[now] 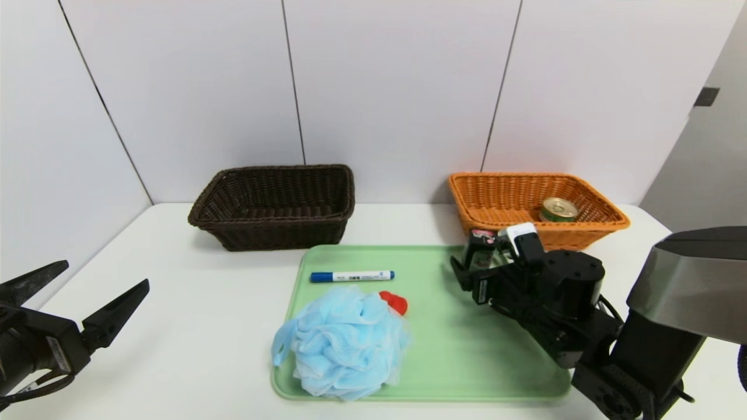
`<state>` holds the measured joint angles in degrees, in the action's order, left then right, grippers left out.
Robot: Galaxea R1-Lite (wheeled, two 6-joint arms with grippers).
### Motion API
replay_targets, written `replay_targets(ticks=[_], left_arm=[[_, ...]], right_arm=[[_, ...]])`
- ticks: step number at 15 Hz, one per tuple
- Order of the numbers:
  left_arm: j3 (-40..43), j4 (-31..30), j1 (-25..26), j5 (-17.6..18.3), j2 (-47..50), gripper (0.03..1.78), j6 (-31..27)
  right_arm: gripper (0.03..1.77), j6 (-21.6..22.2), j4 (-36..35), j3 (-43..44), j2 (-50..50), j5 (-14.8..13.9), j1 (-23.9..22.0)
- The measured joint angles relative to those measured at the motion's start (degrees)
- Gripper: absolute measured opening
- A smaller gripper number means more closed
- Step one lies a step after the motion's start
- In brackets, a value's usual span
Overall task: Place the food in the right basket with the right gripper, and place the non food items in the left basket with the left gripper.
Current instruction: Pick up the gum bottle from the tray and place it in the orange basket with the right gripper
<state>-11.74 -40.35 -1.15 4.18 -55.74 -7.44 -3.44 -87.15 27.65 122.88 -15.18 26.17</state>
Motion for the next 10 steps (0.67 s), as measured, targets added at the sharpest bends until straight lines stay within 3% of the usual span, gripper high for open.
replay_targets(ticks=[10], left_arm=[[0.13,0.00,0.00,0.02,0.00,1.69,0.16]], right_arm=[[1.70,-0.06,-0.02,1.04,1.34,-0.23,-0.07]])
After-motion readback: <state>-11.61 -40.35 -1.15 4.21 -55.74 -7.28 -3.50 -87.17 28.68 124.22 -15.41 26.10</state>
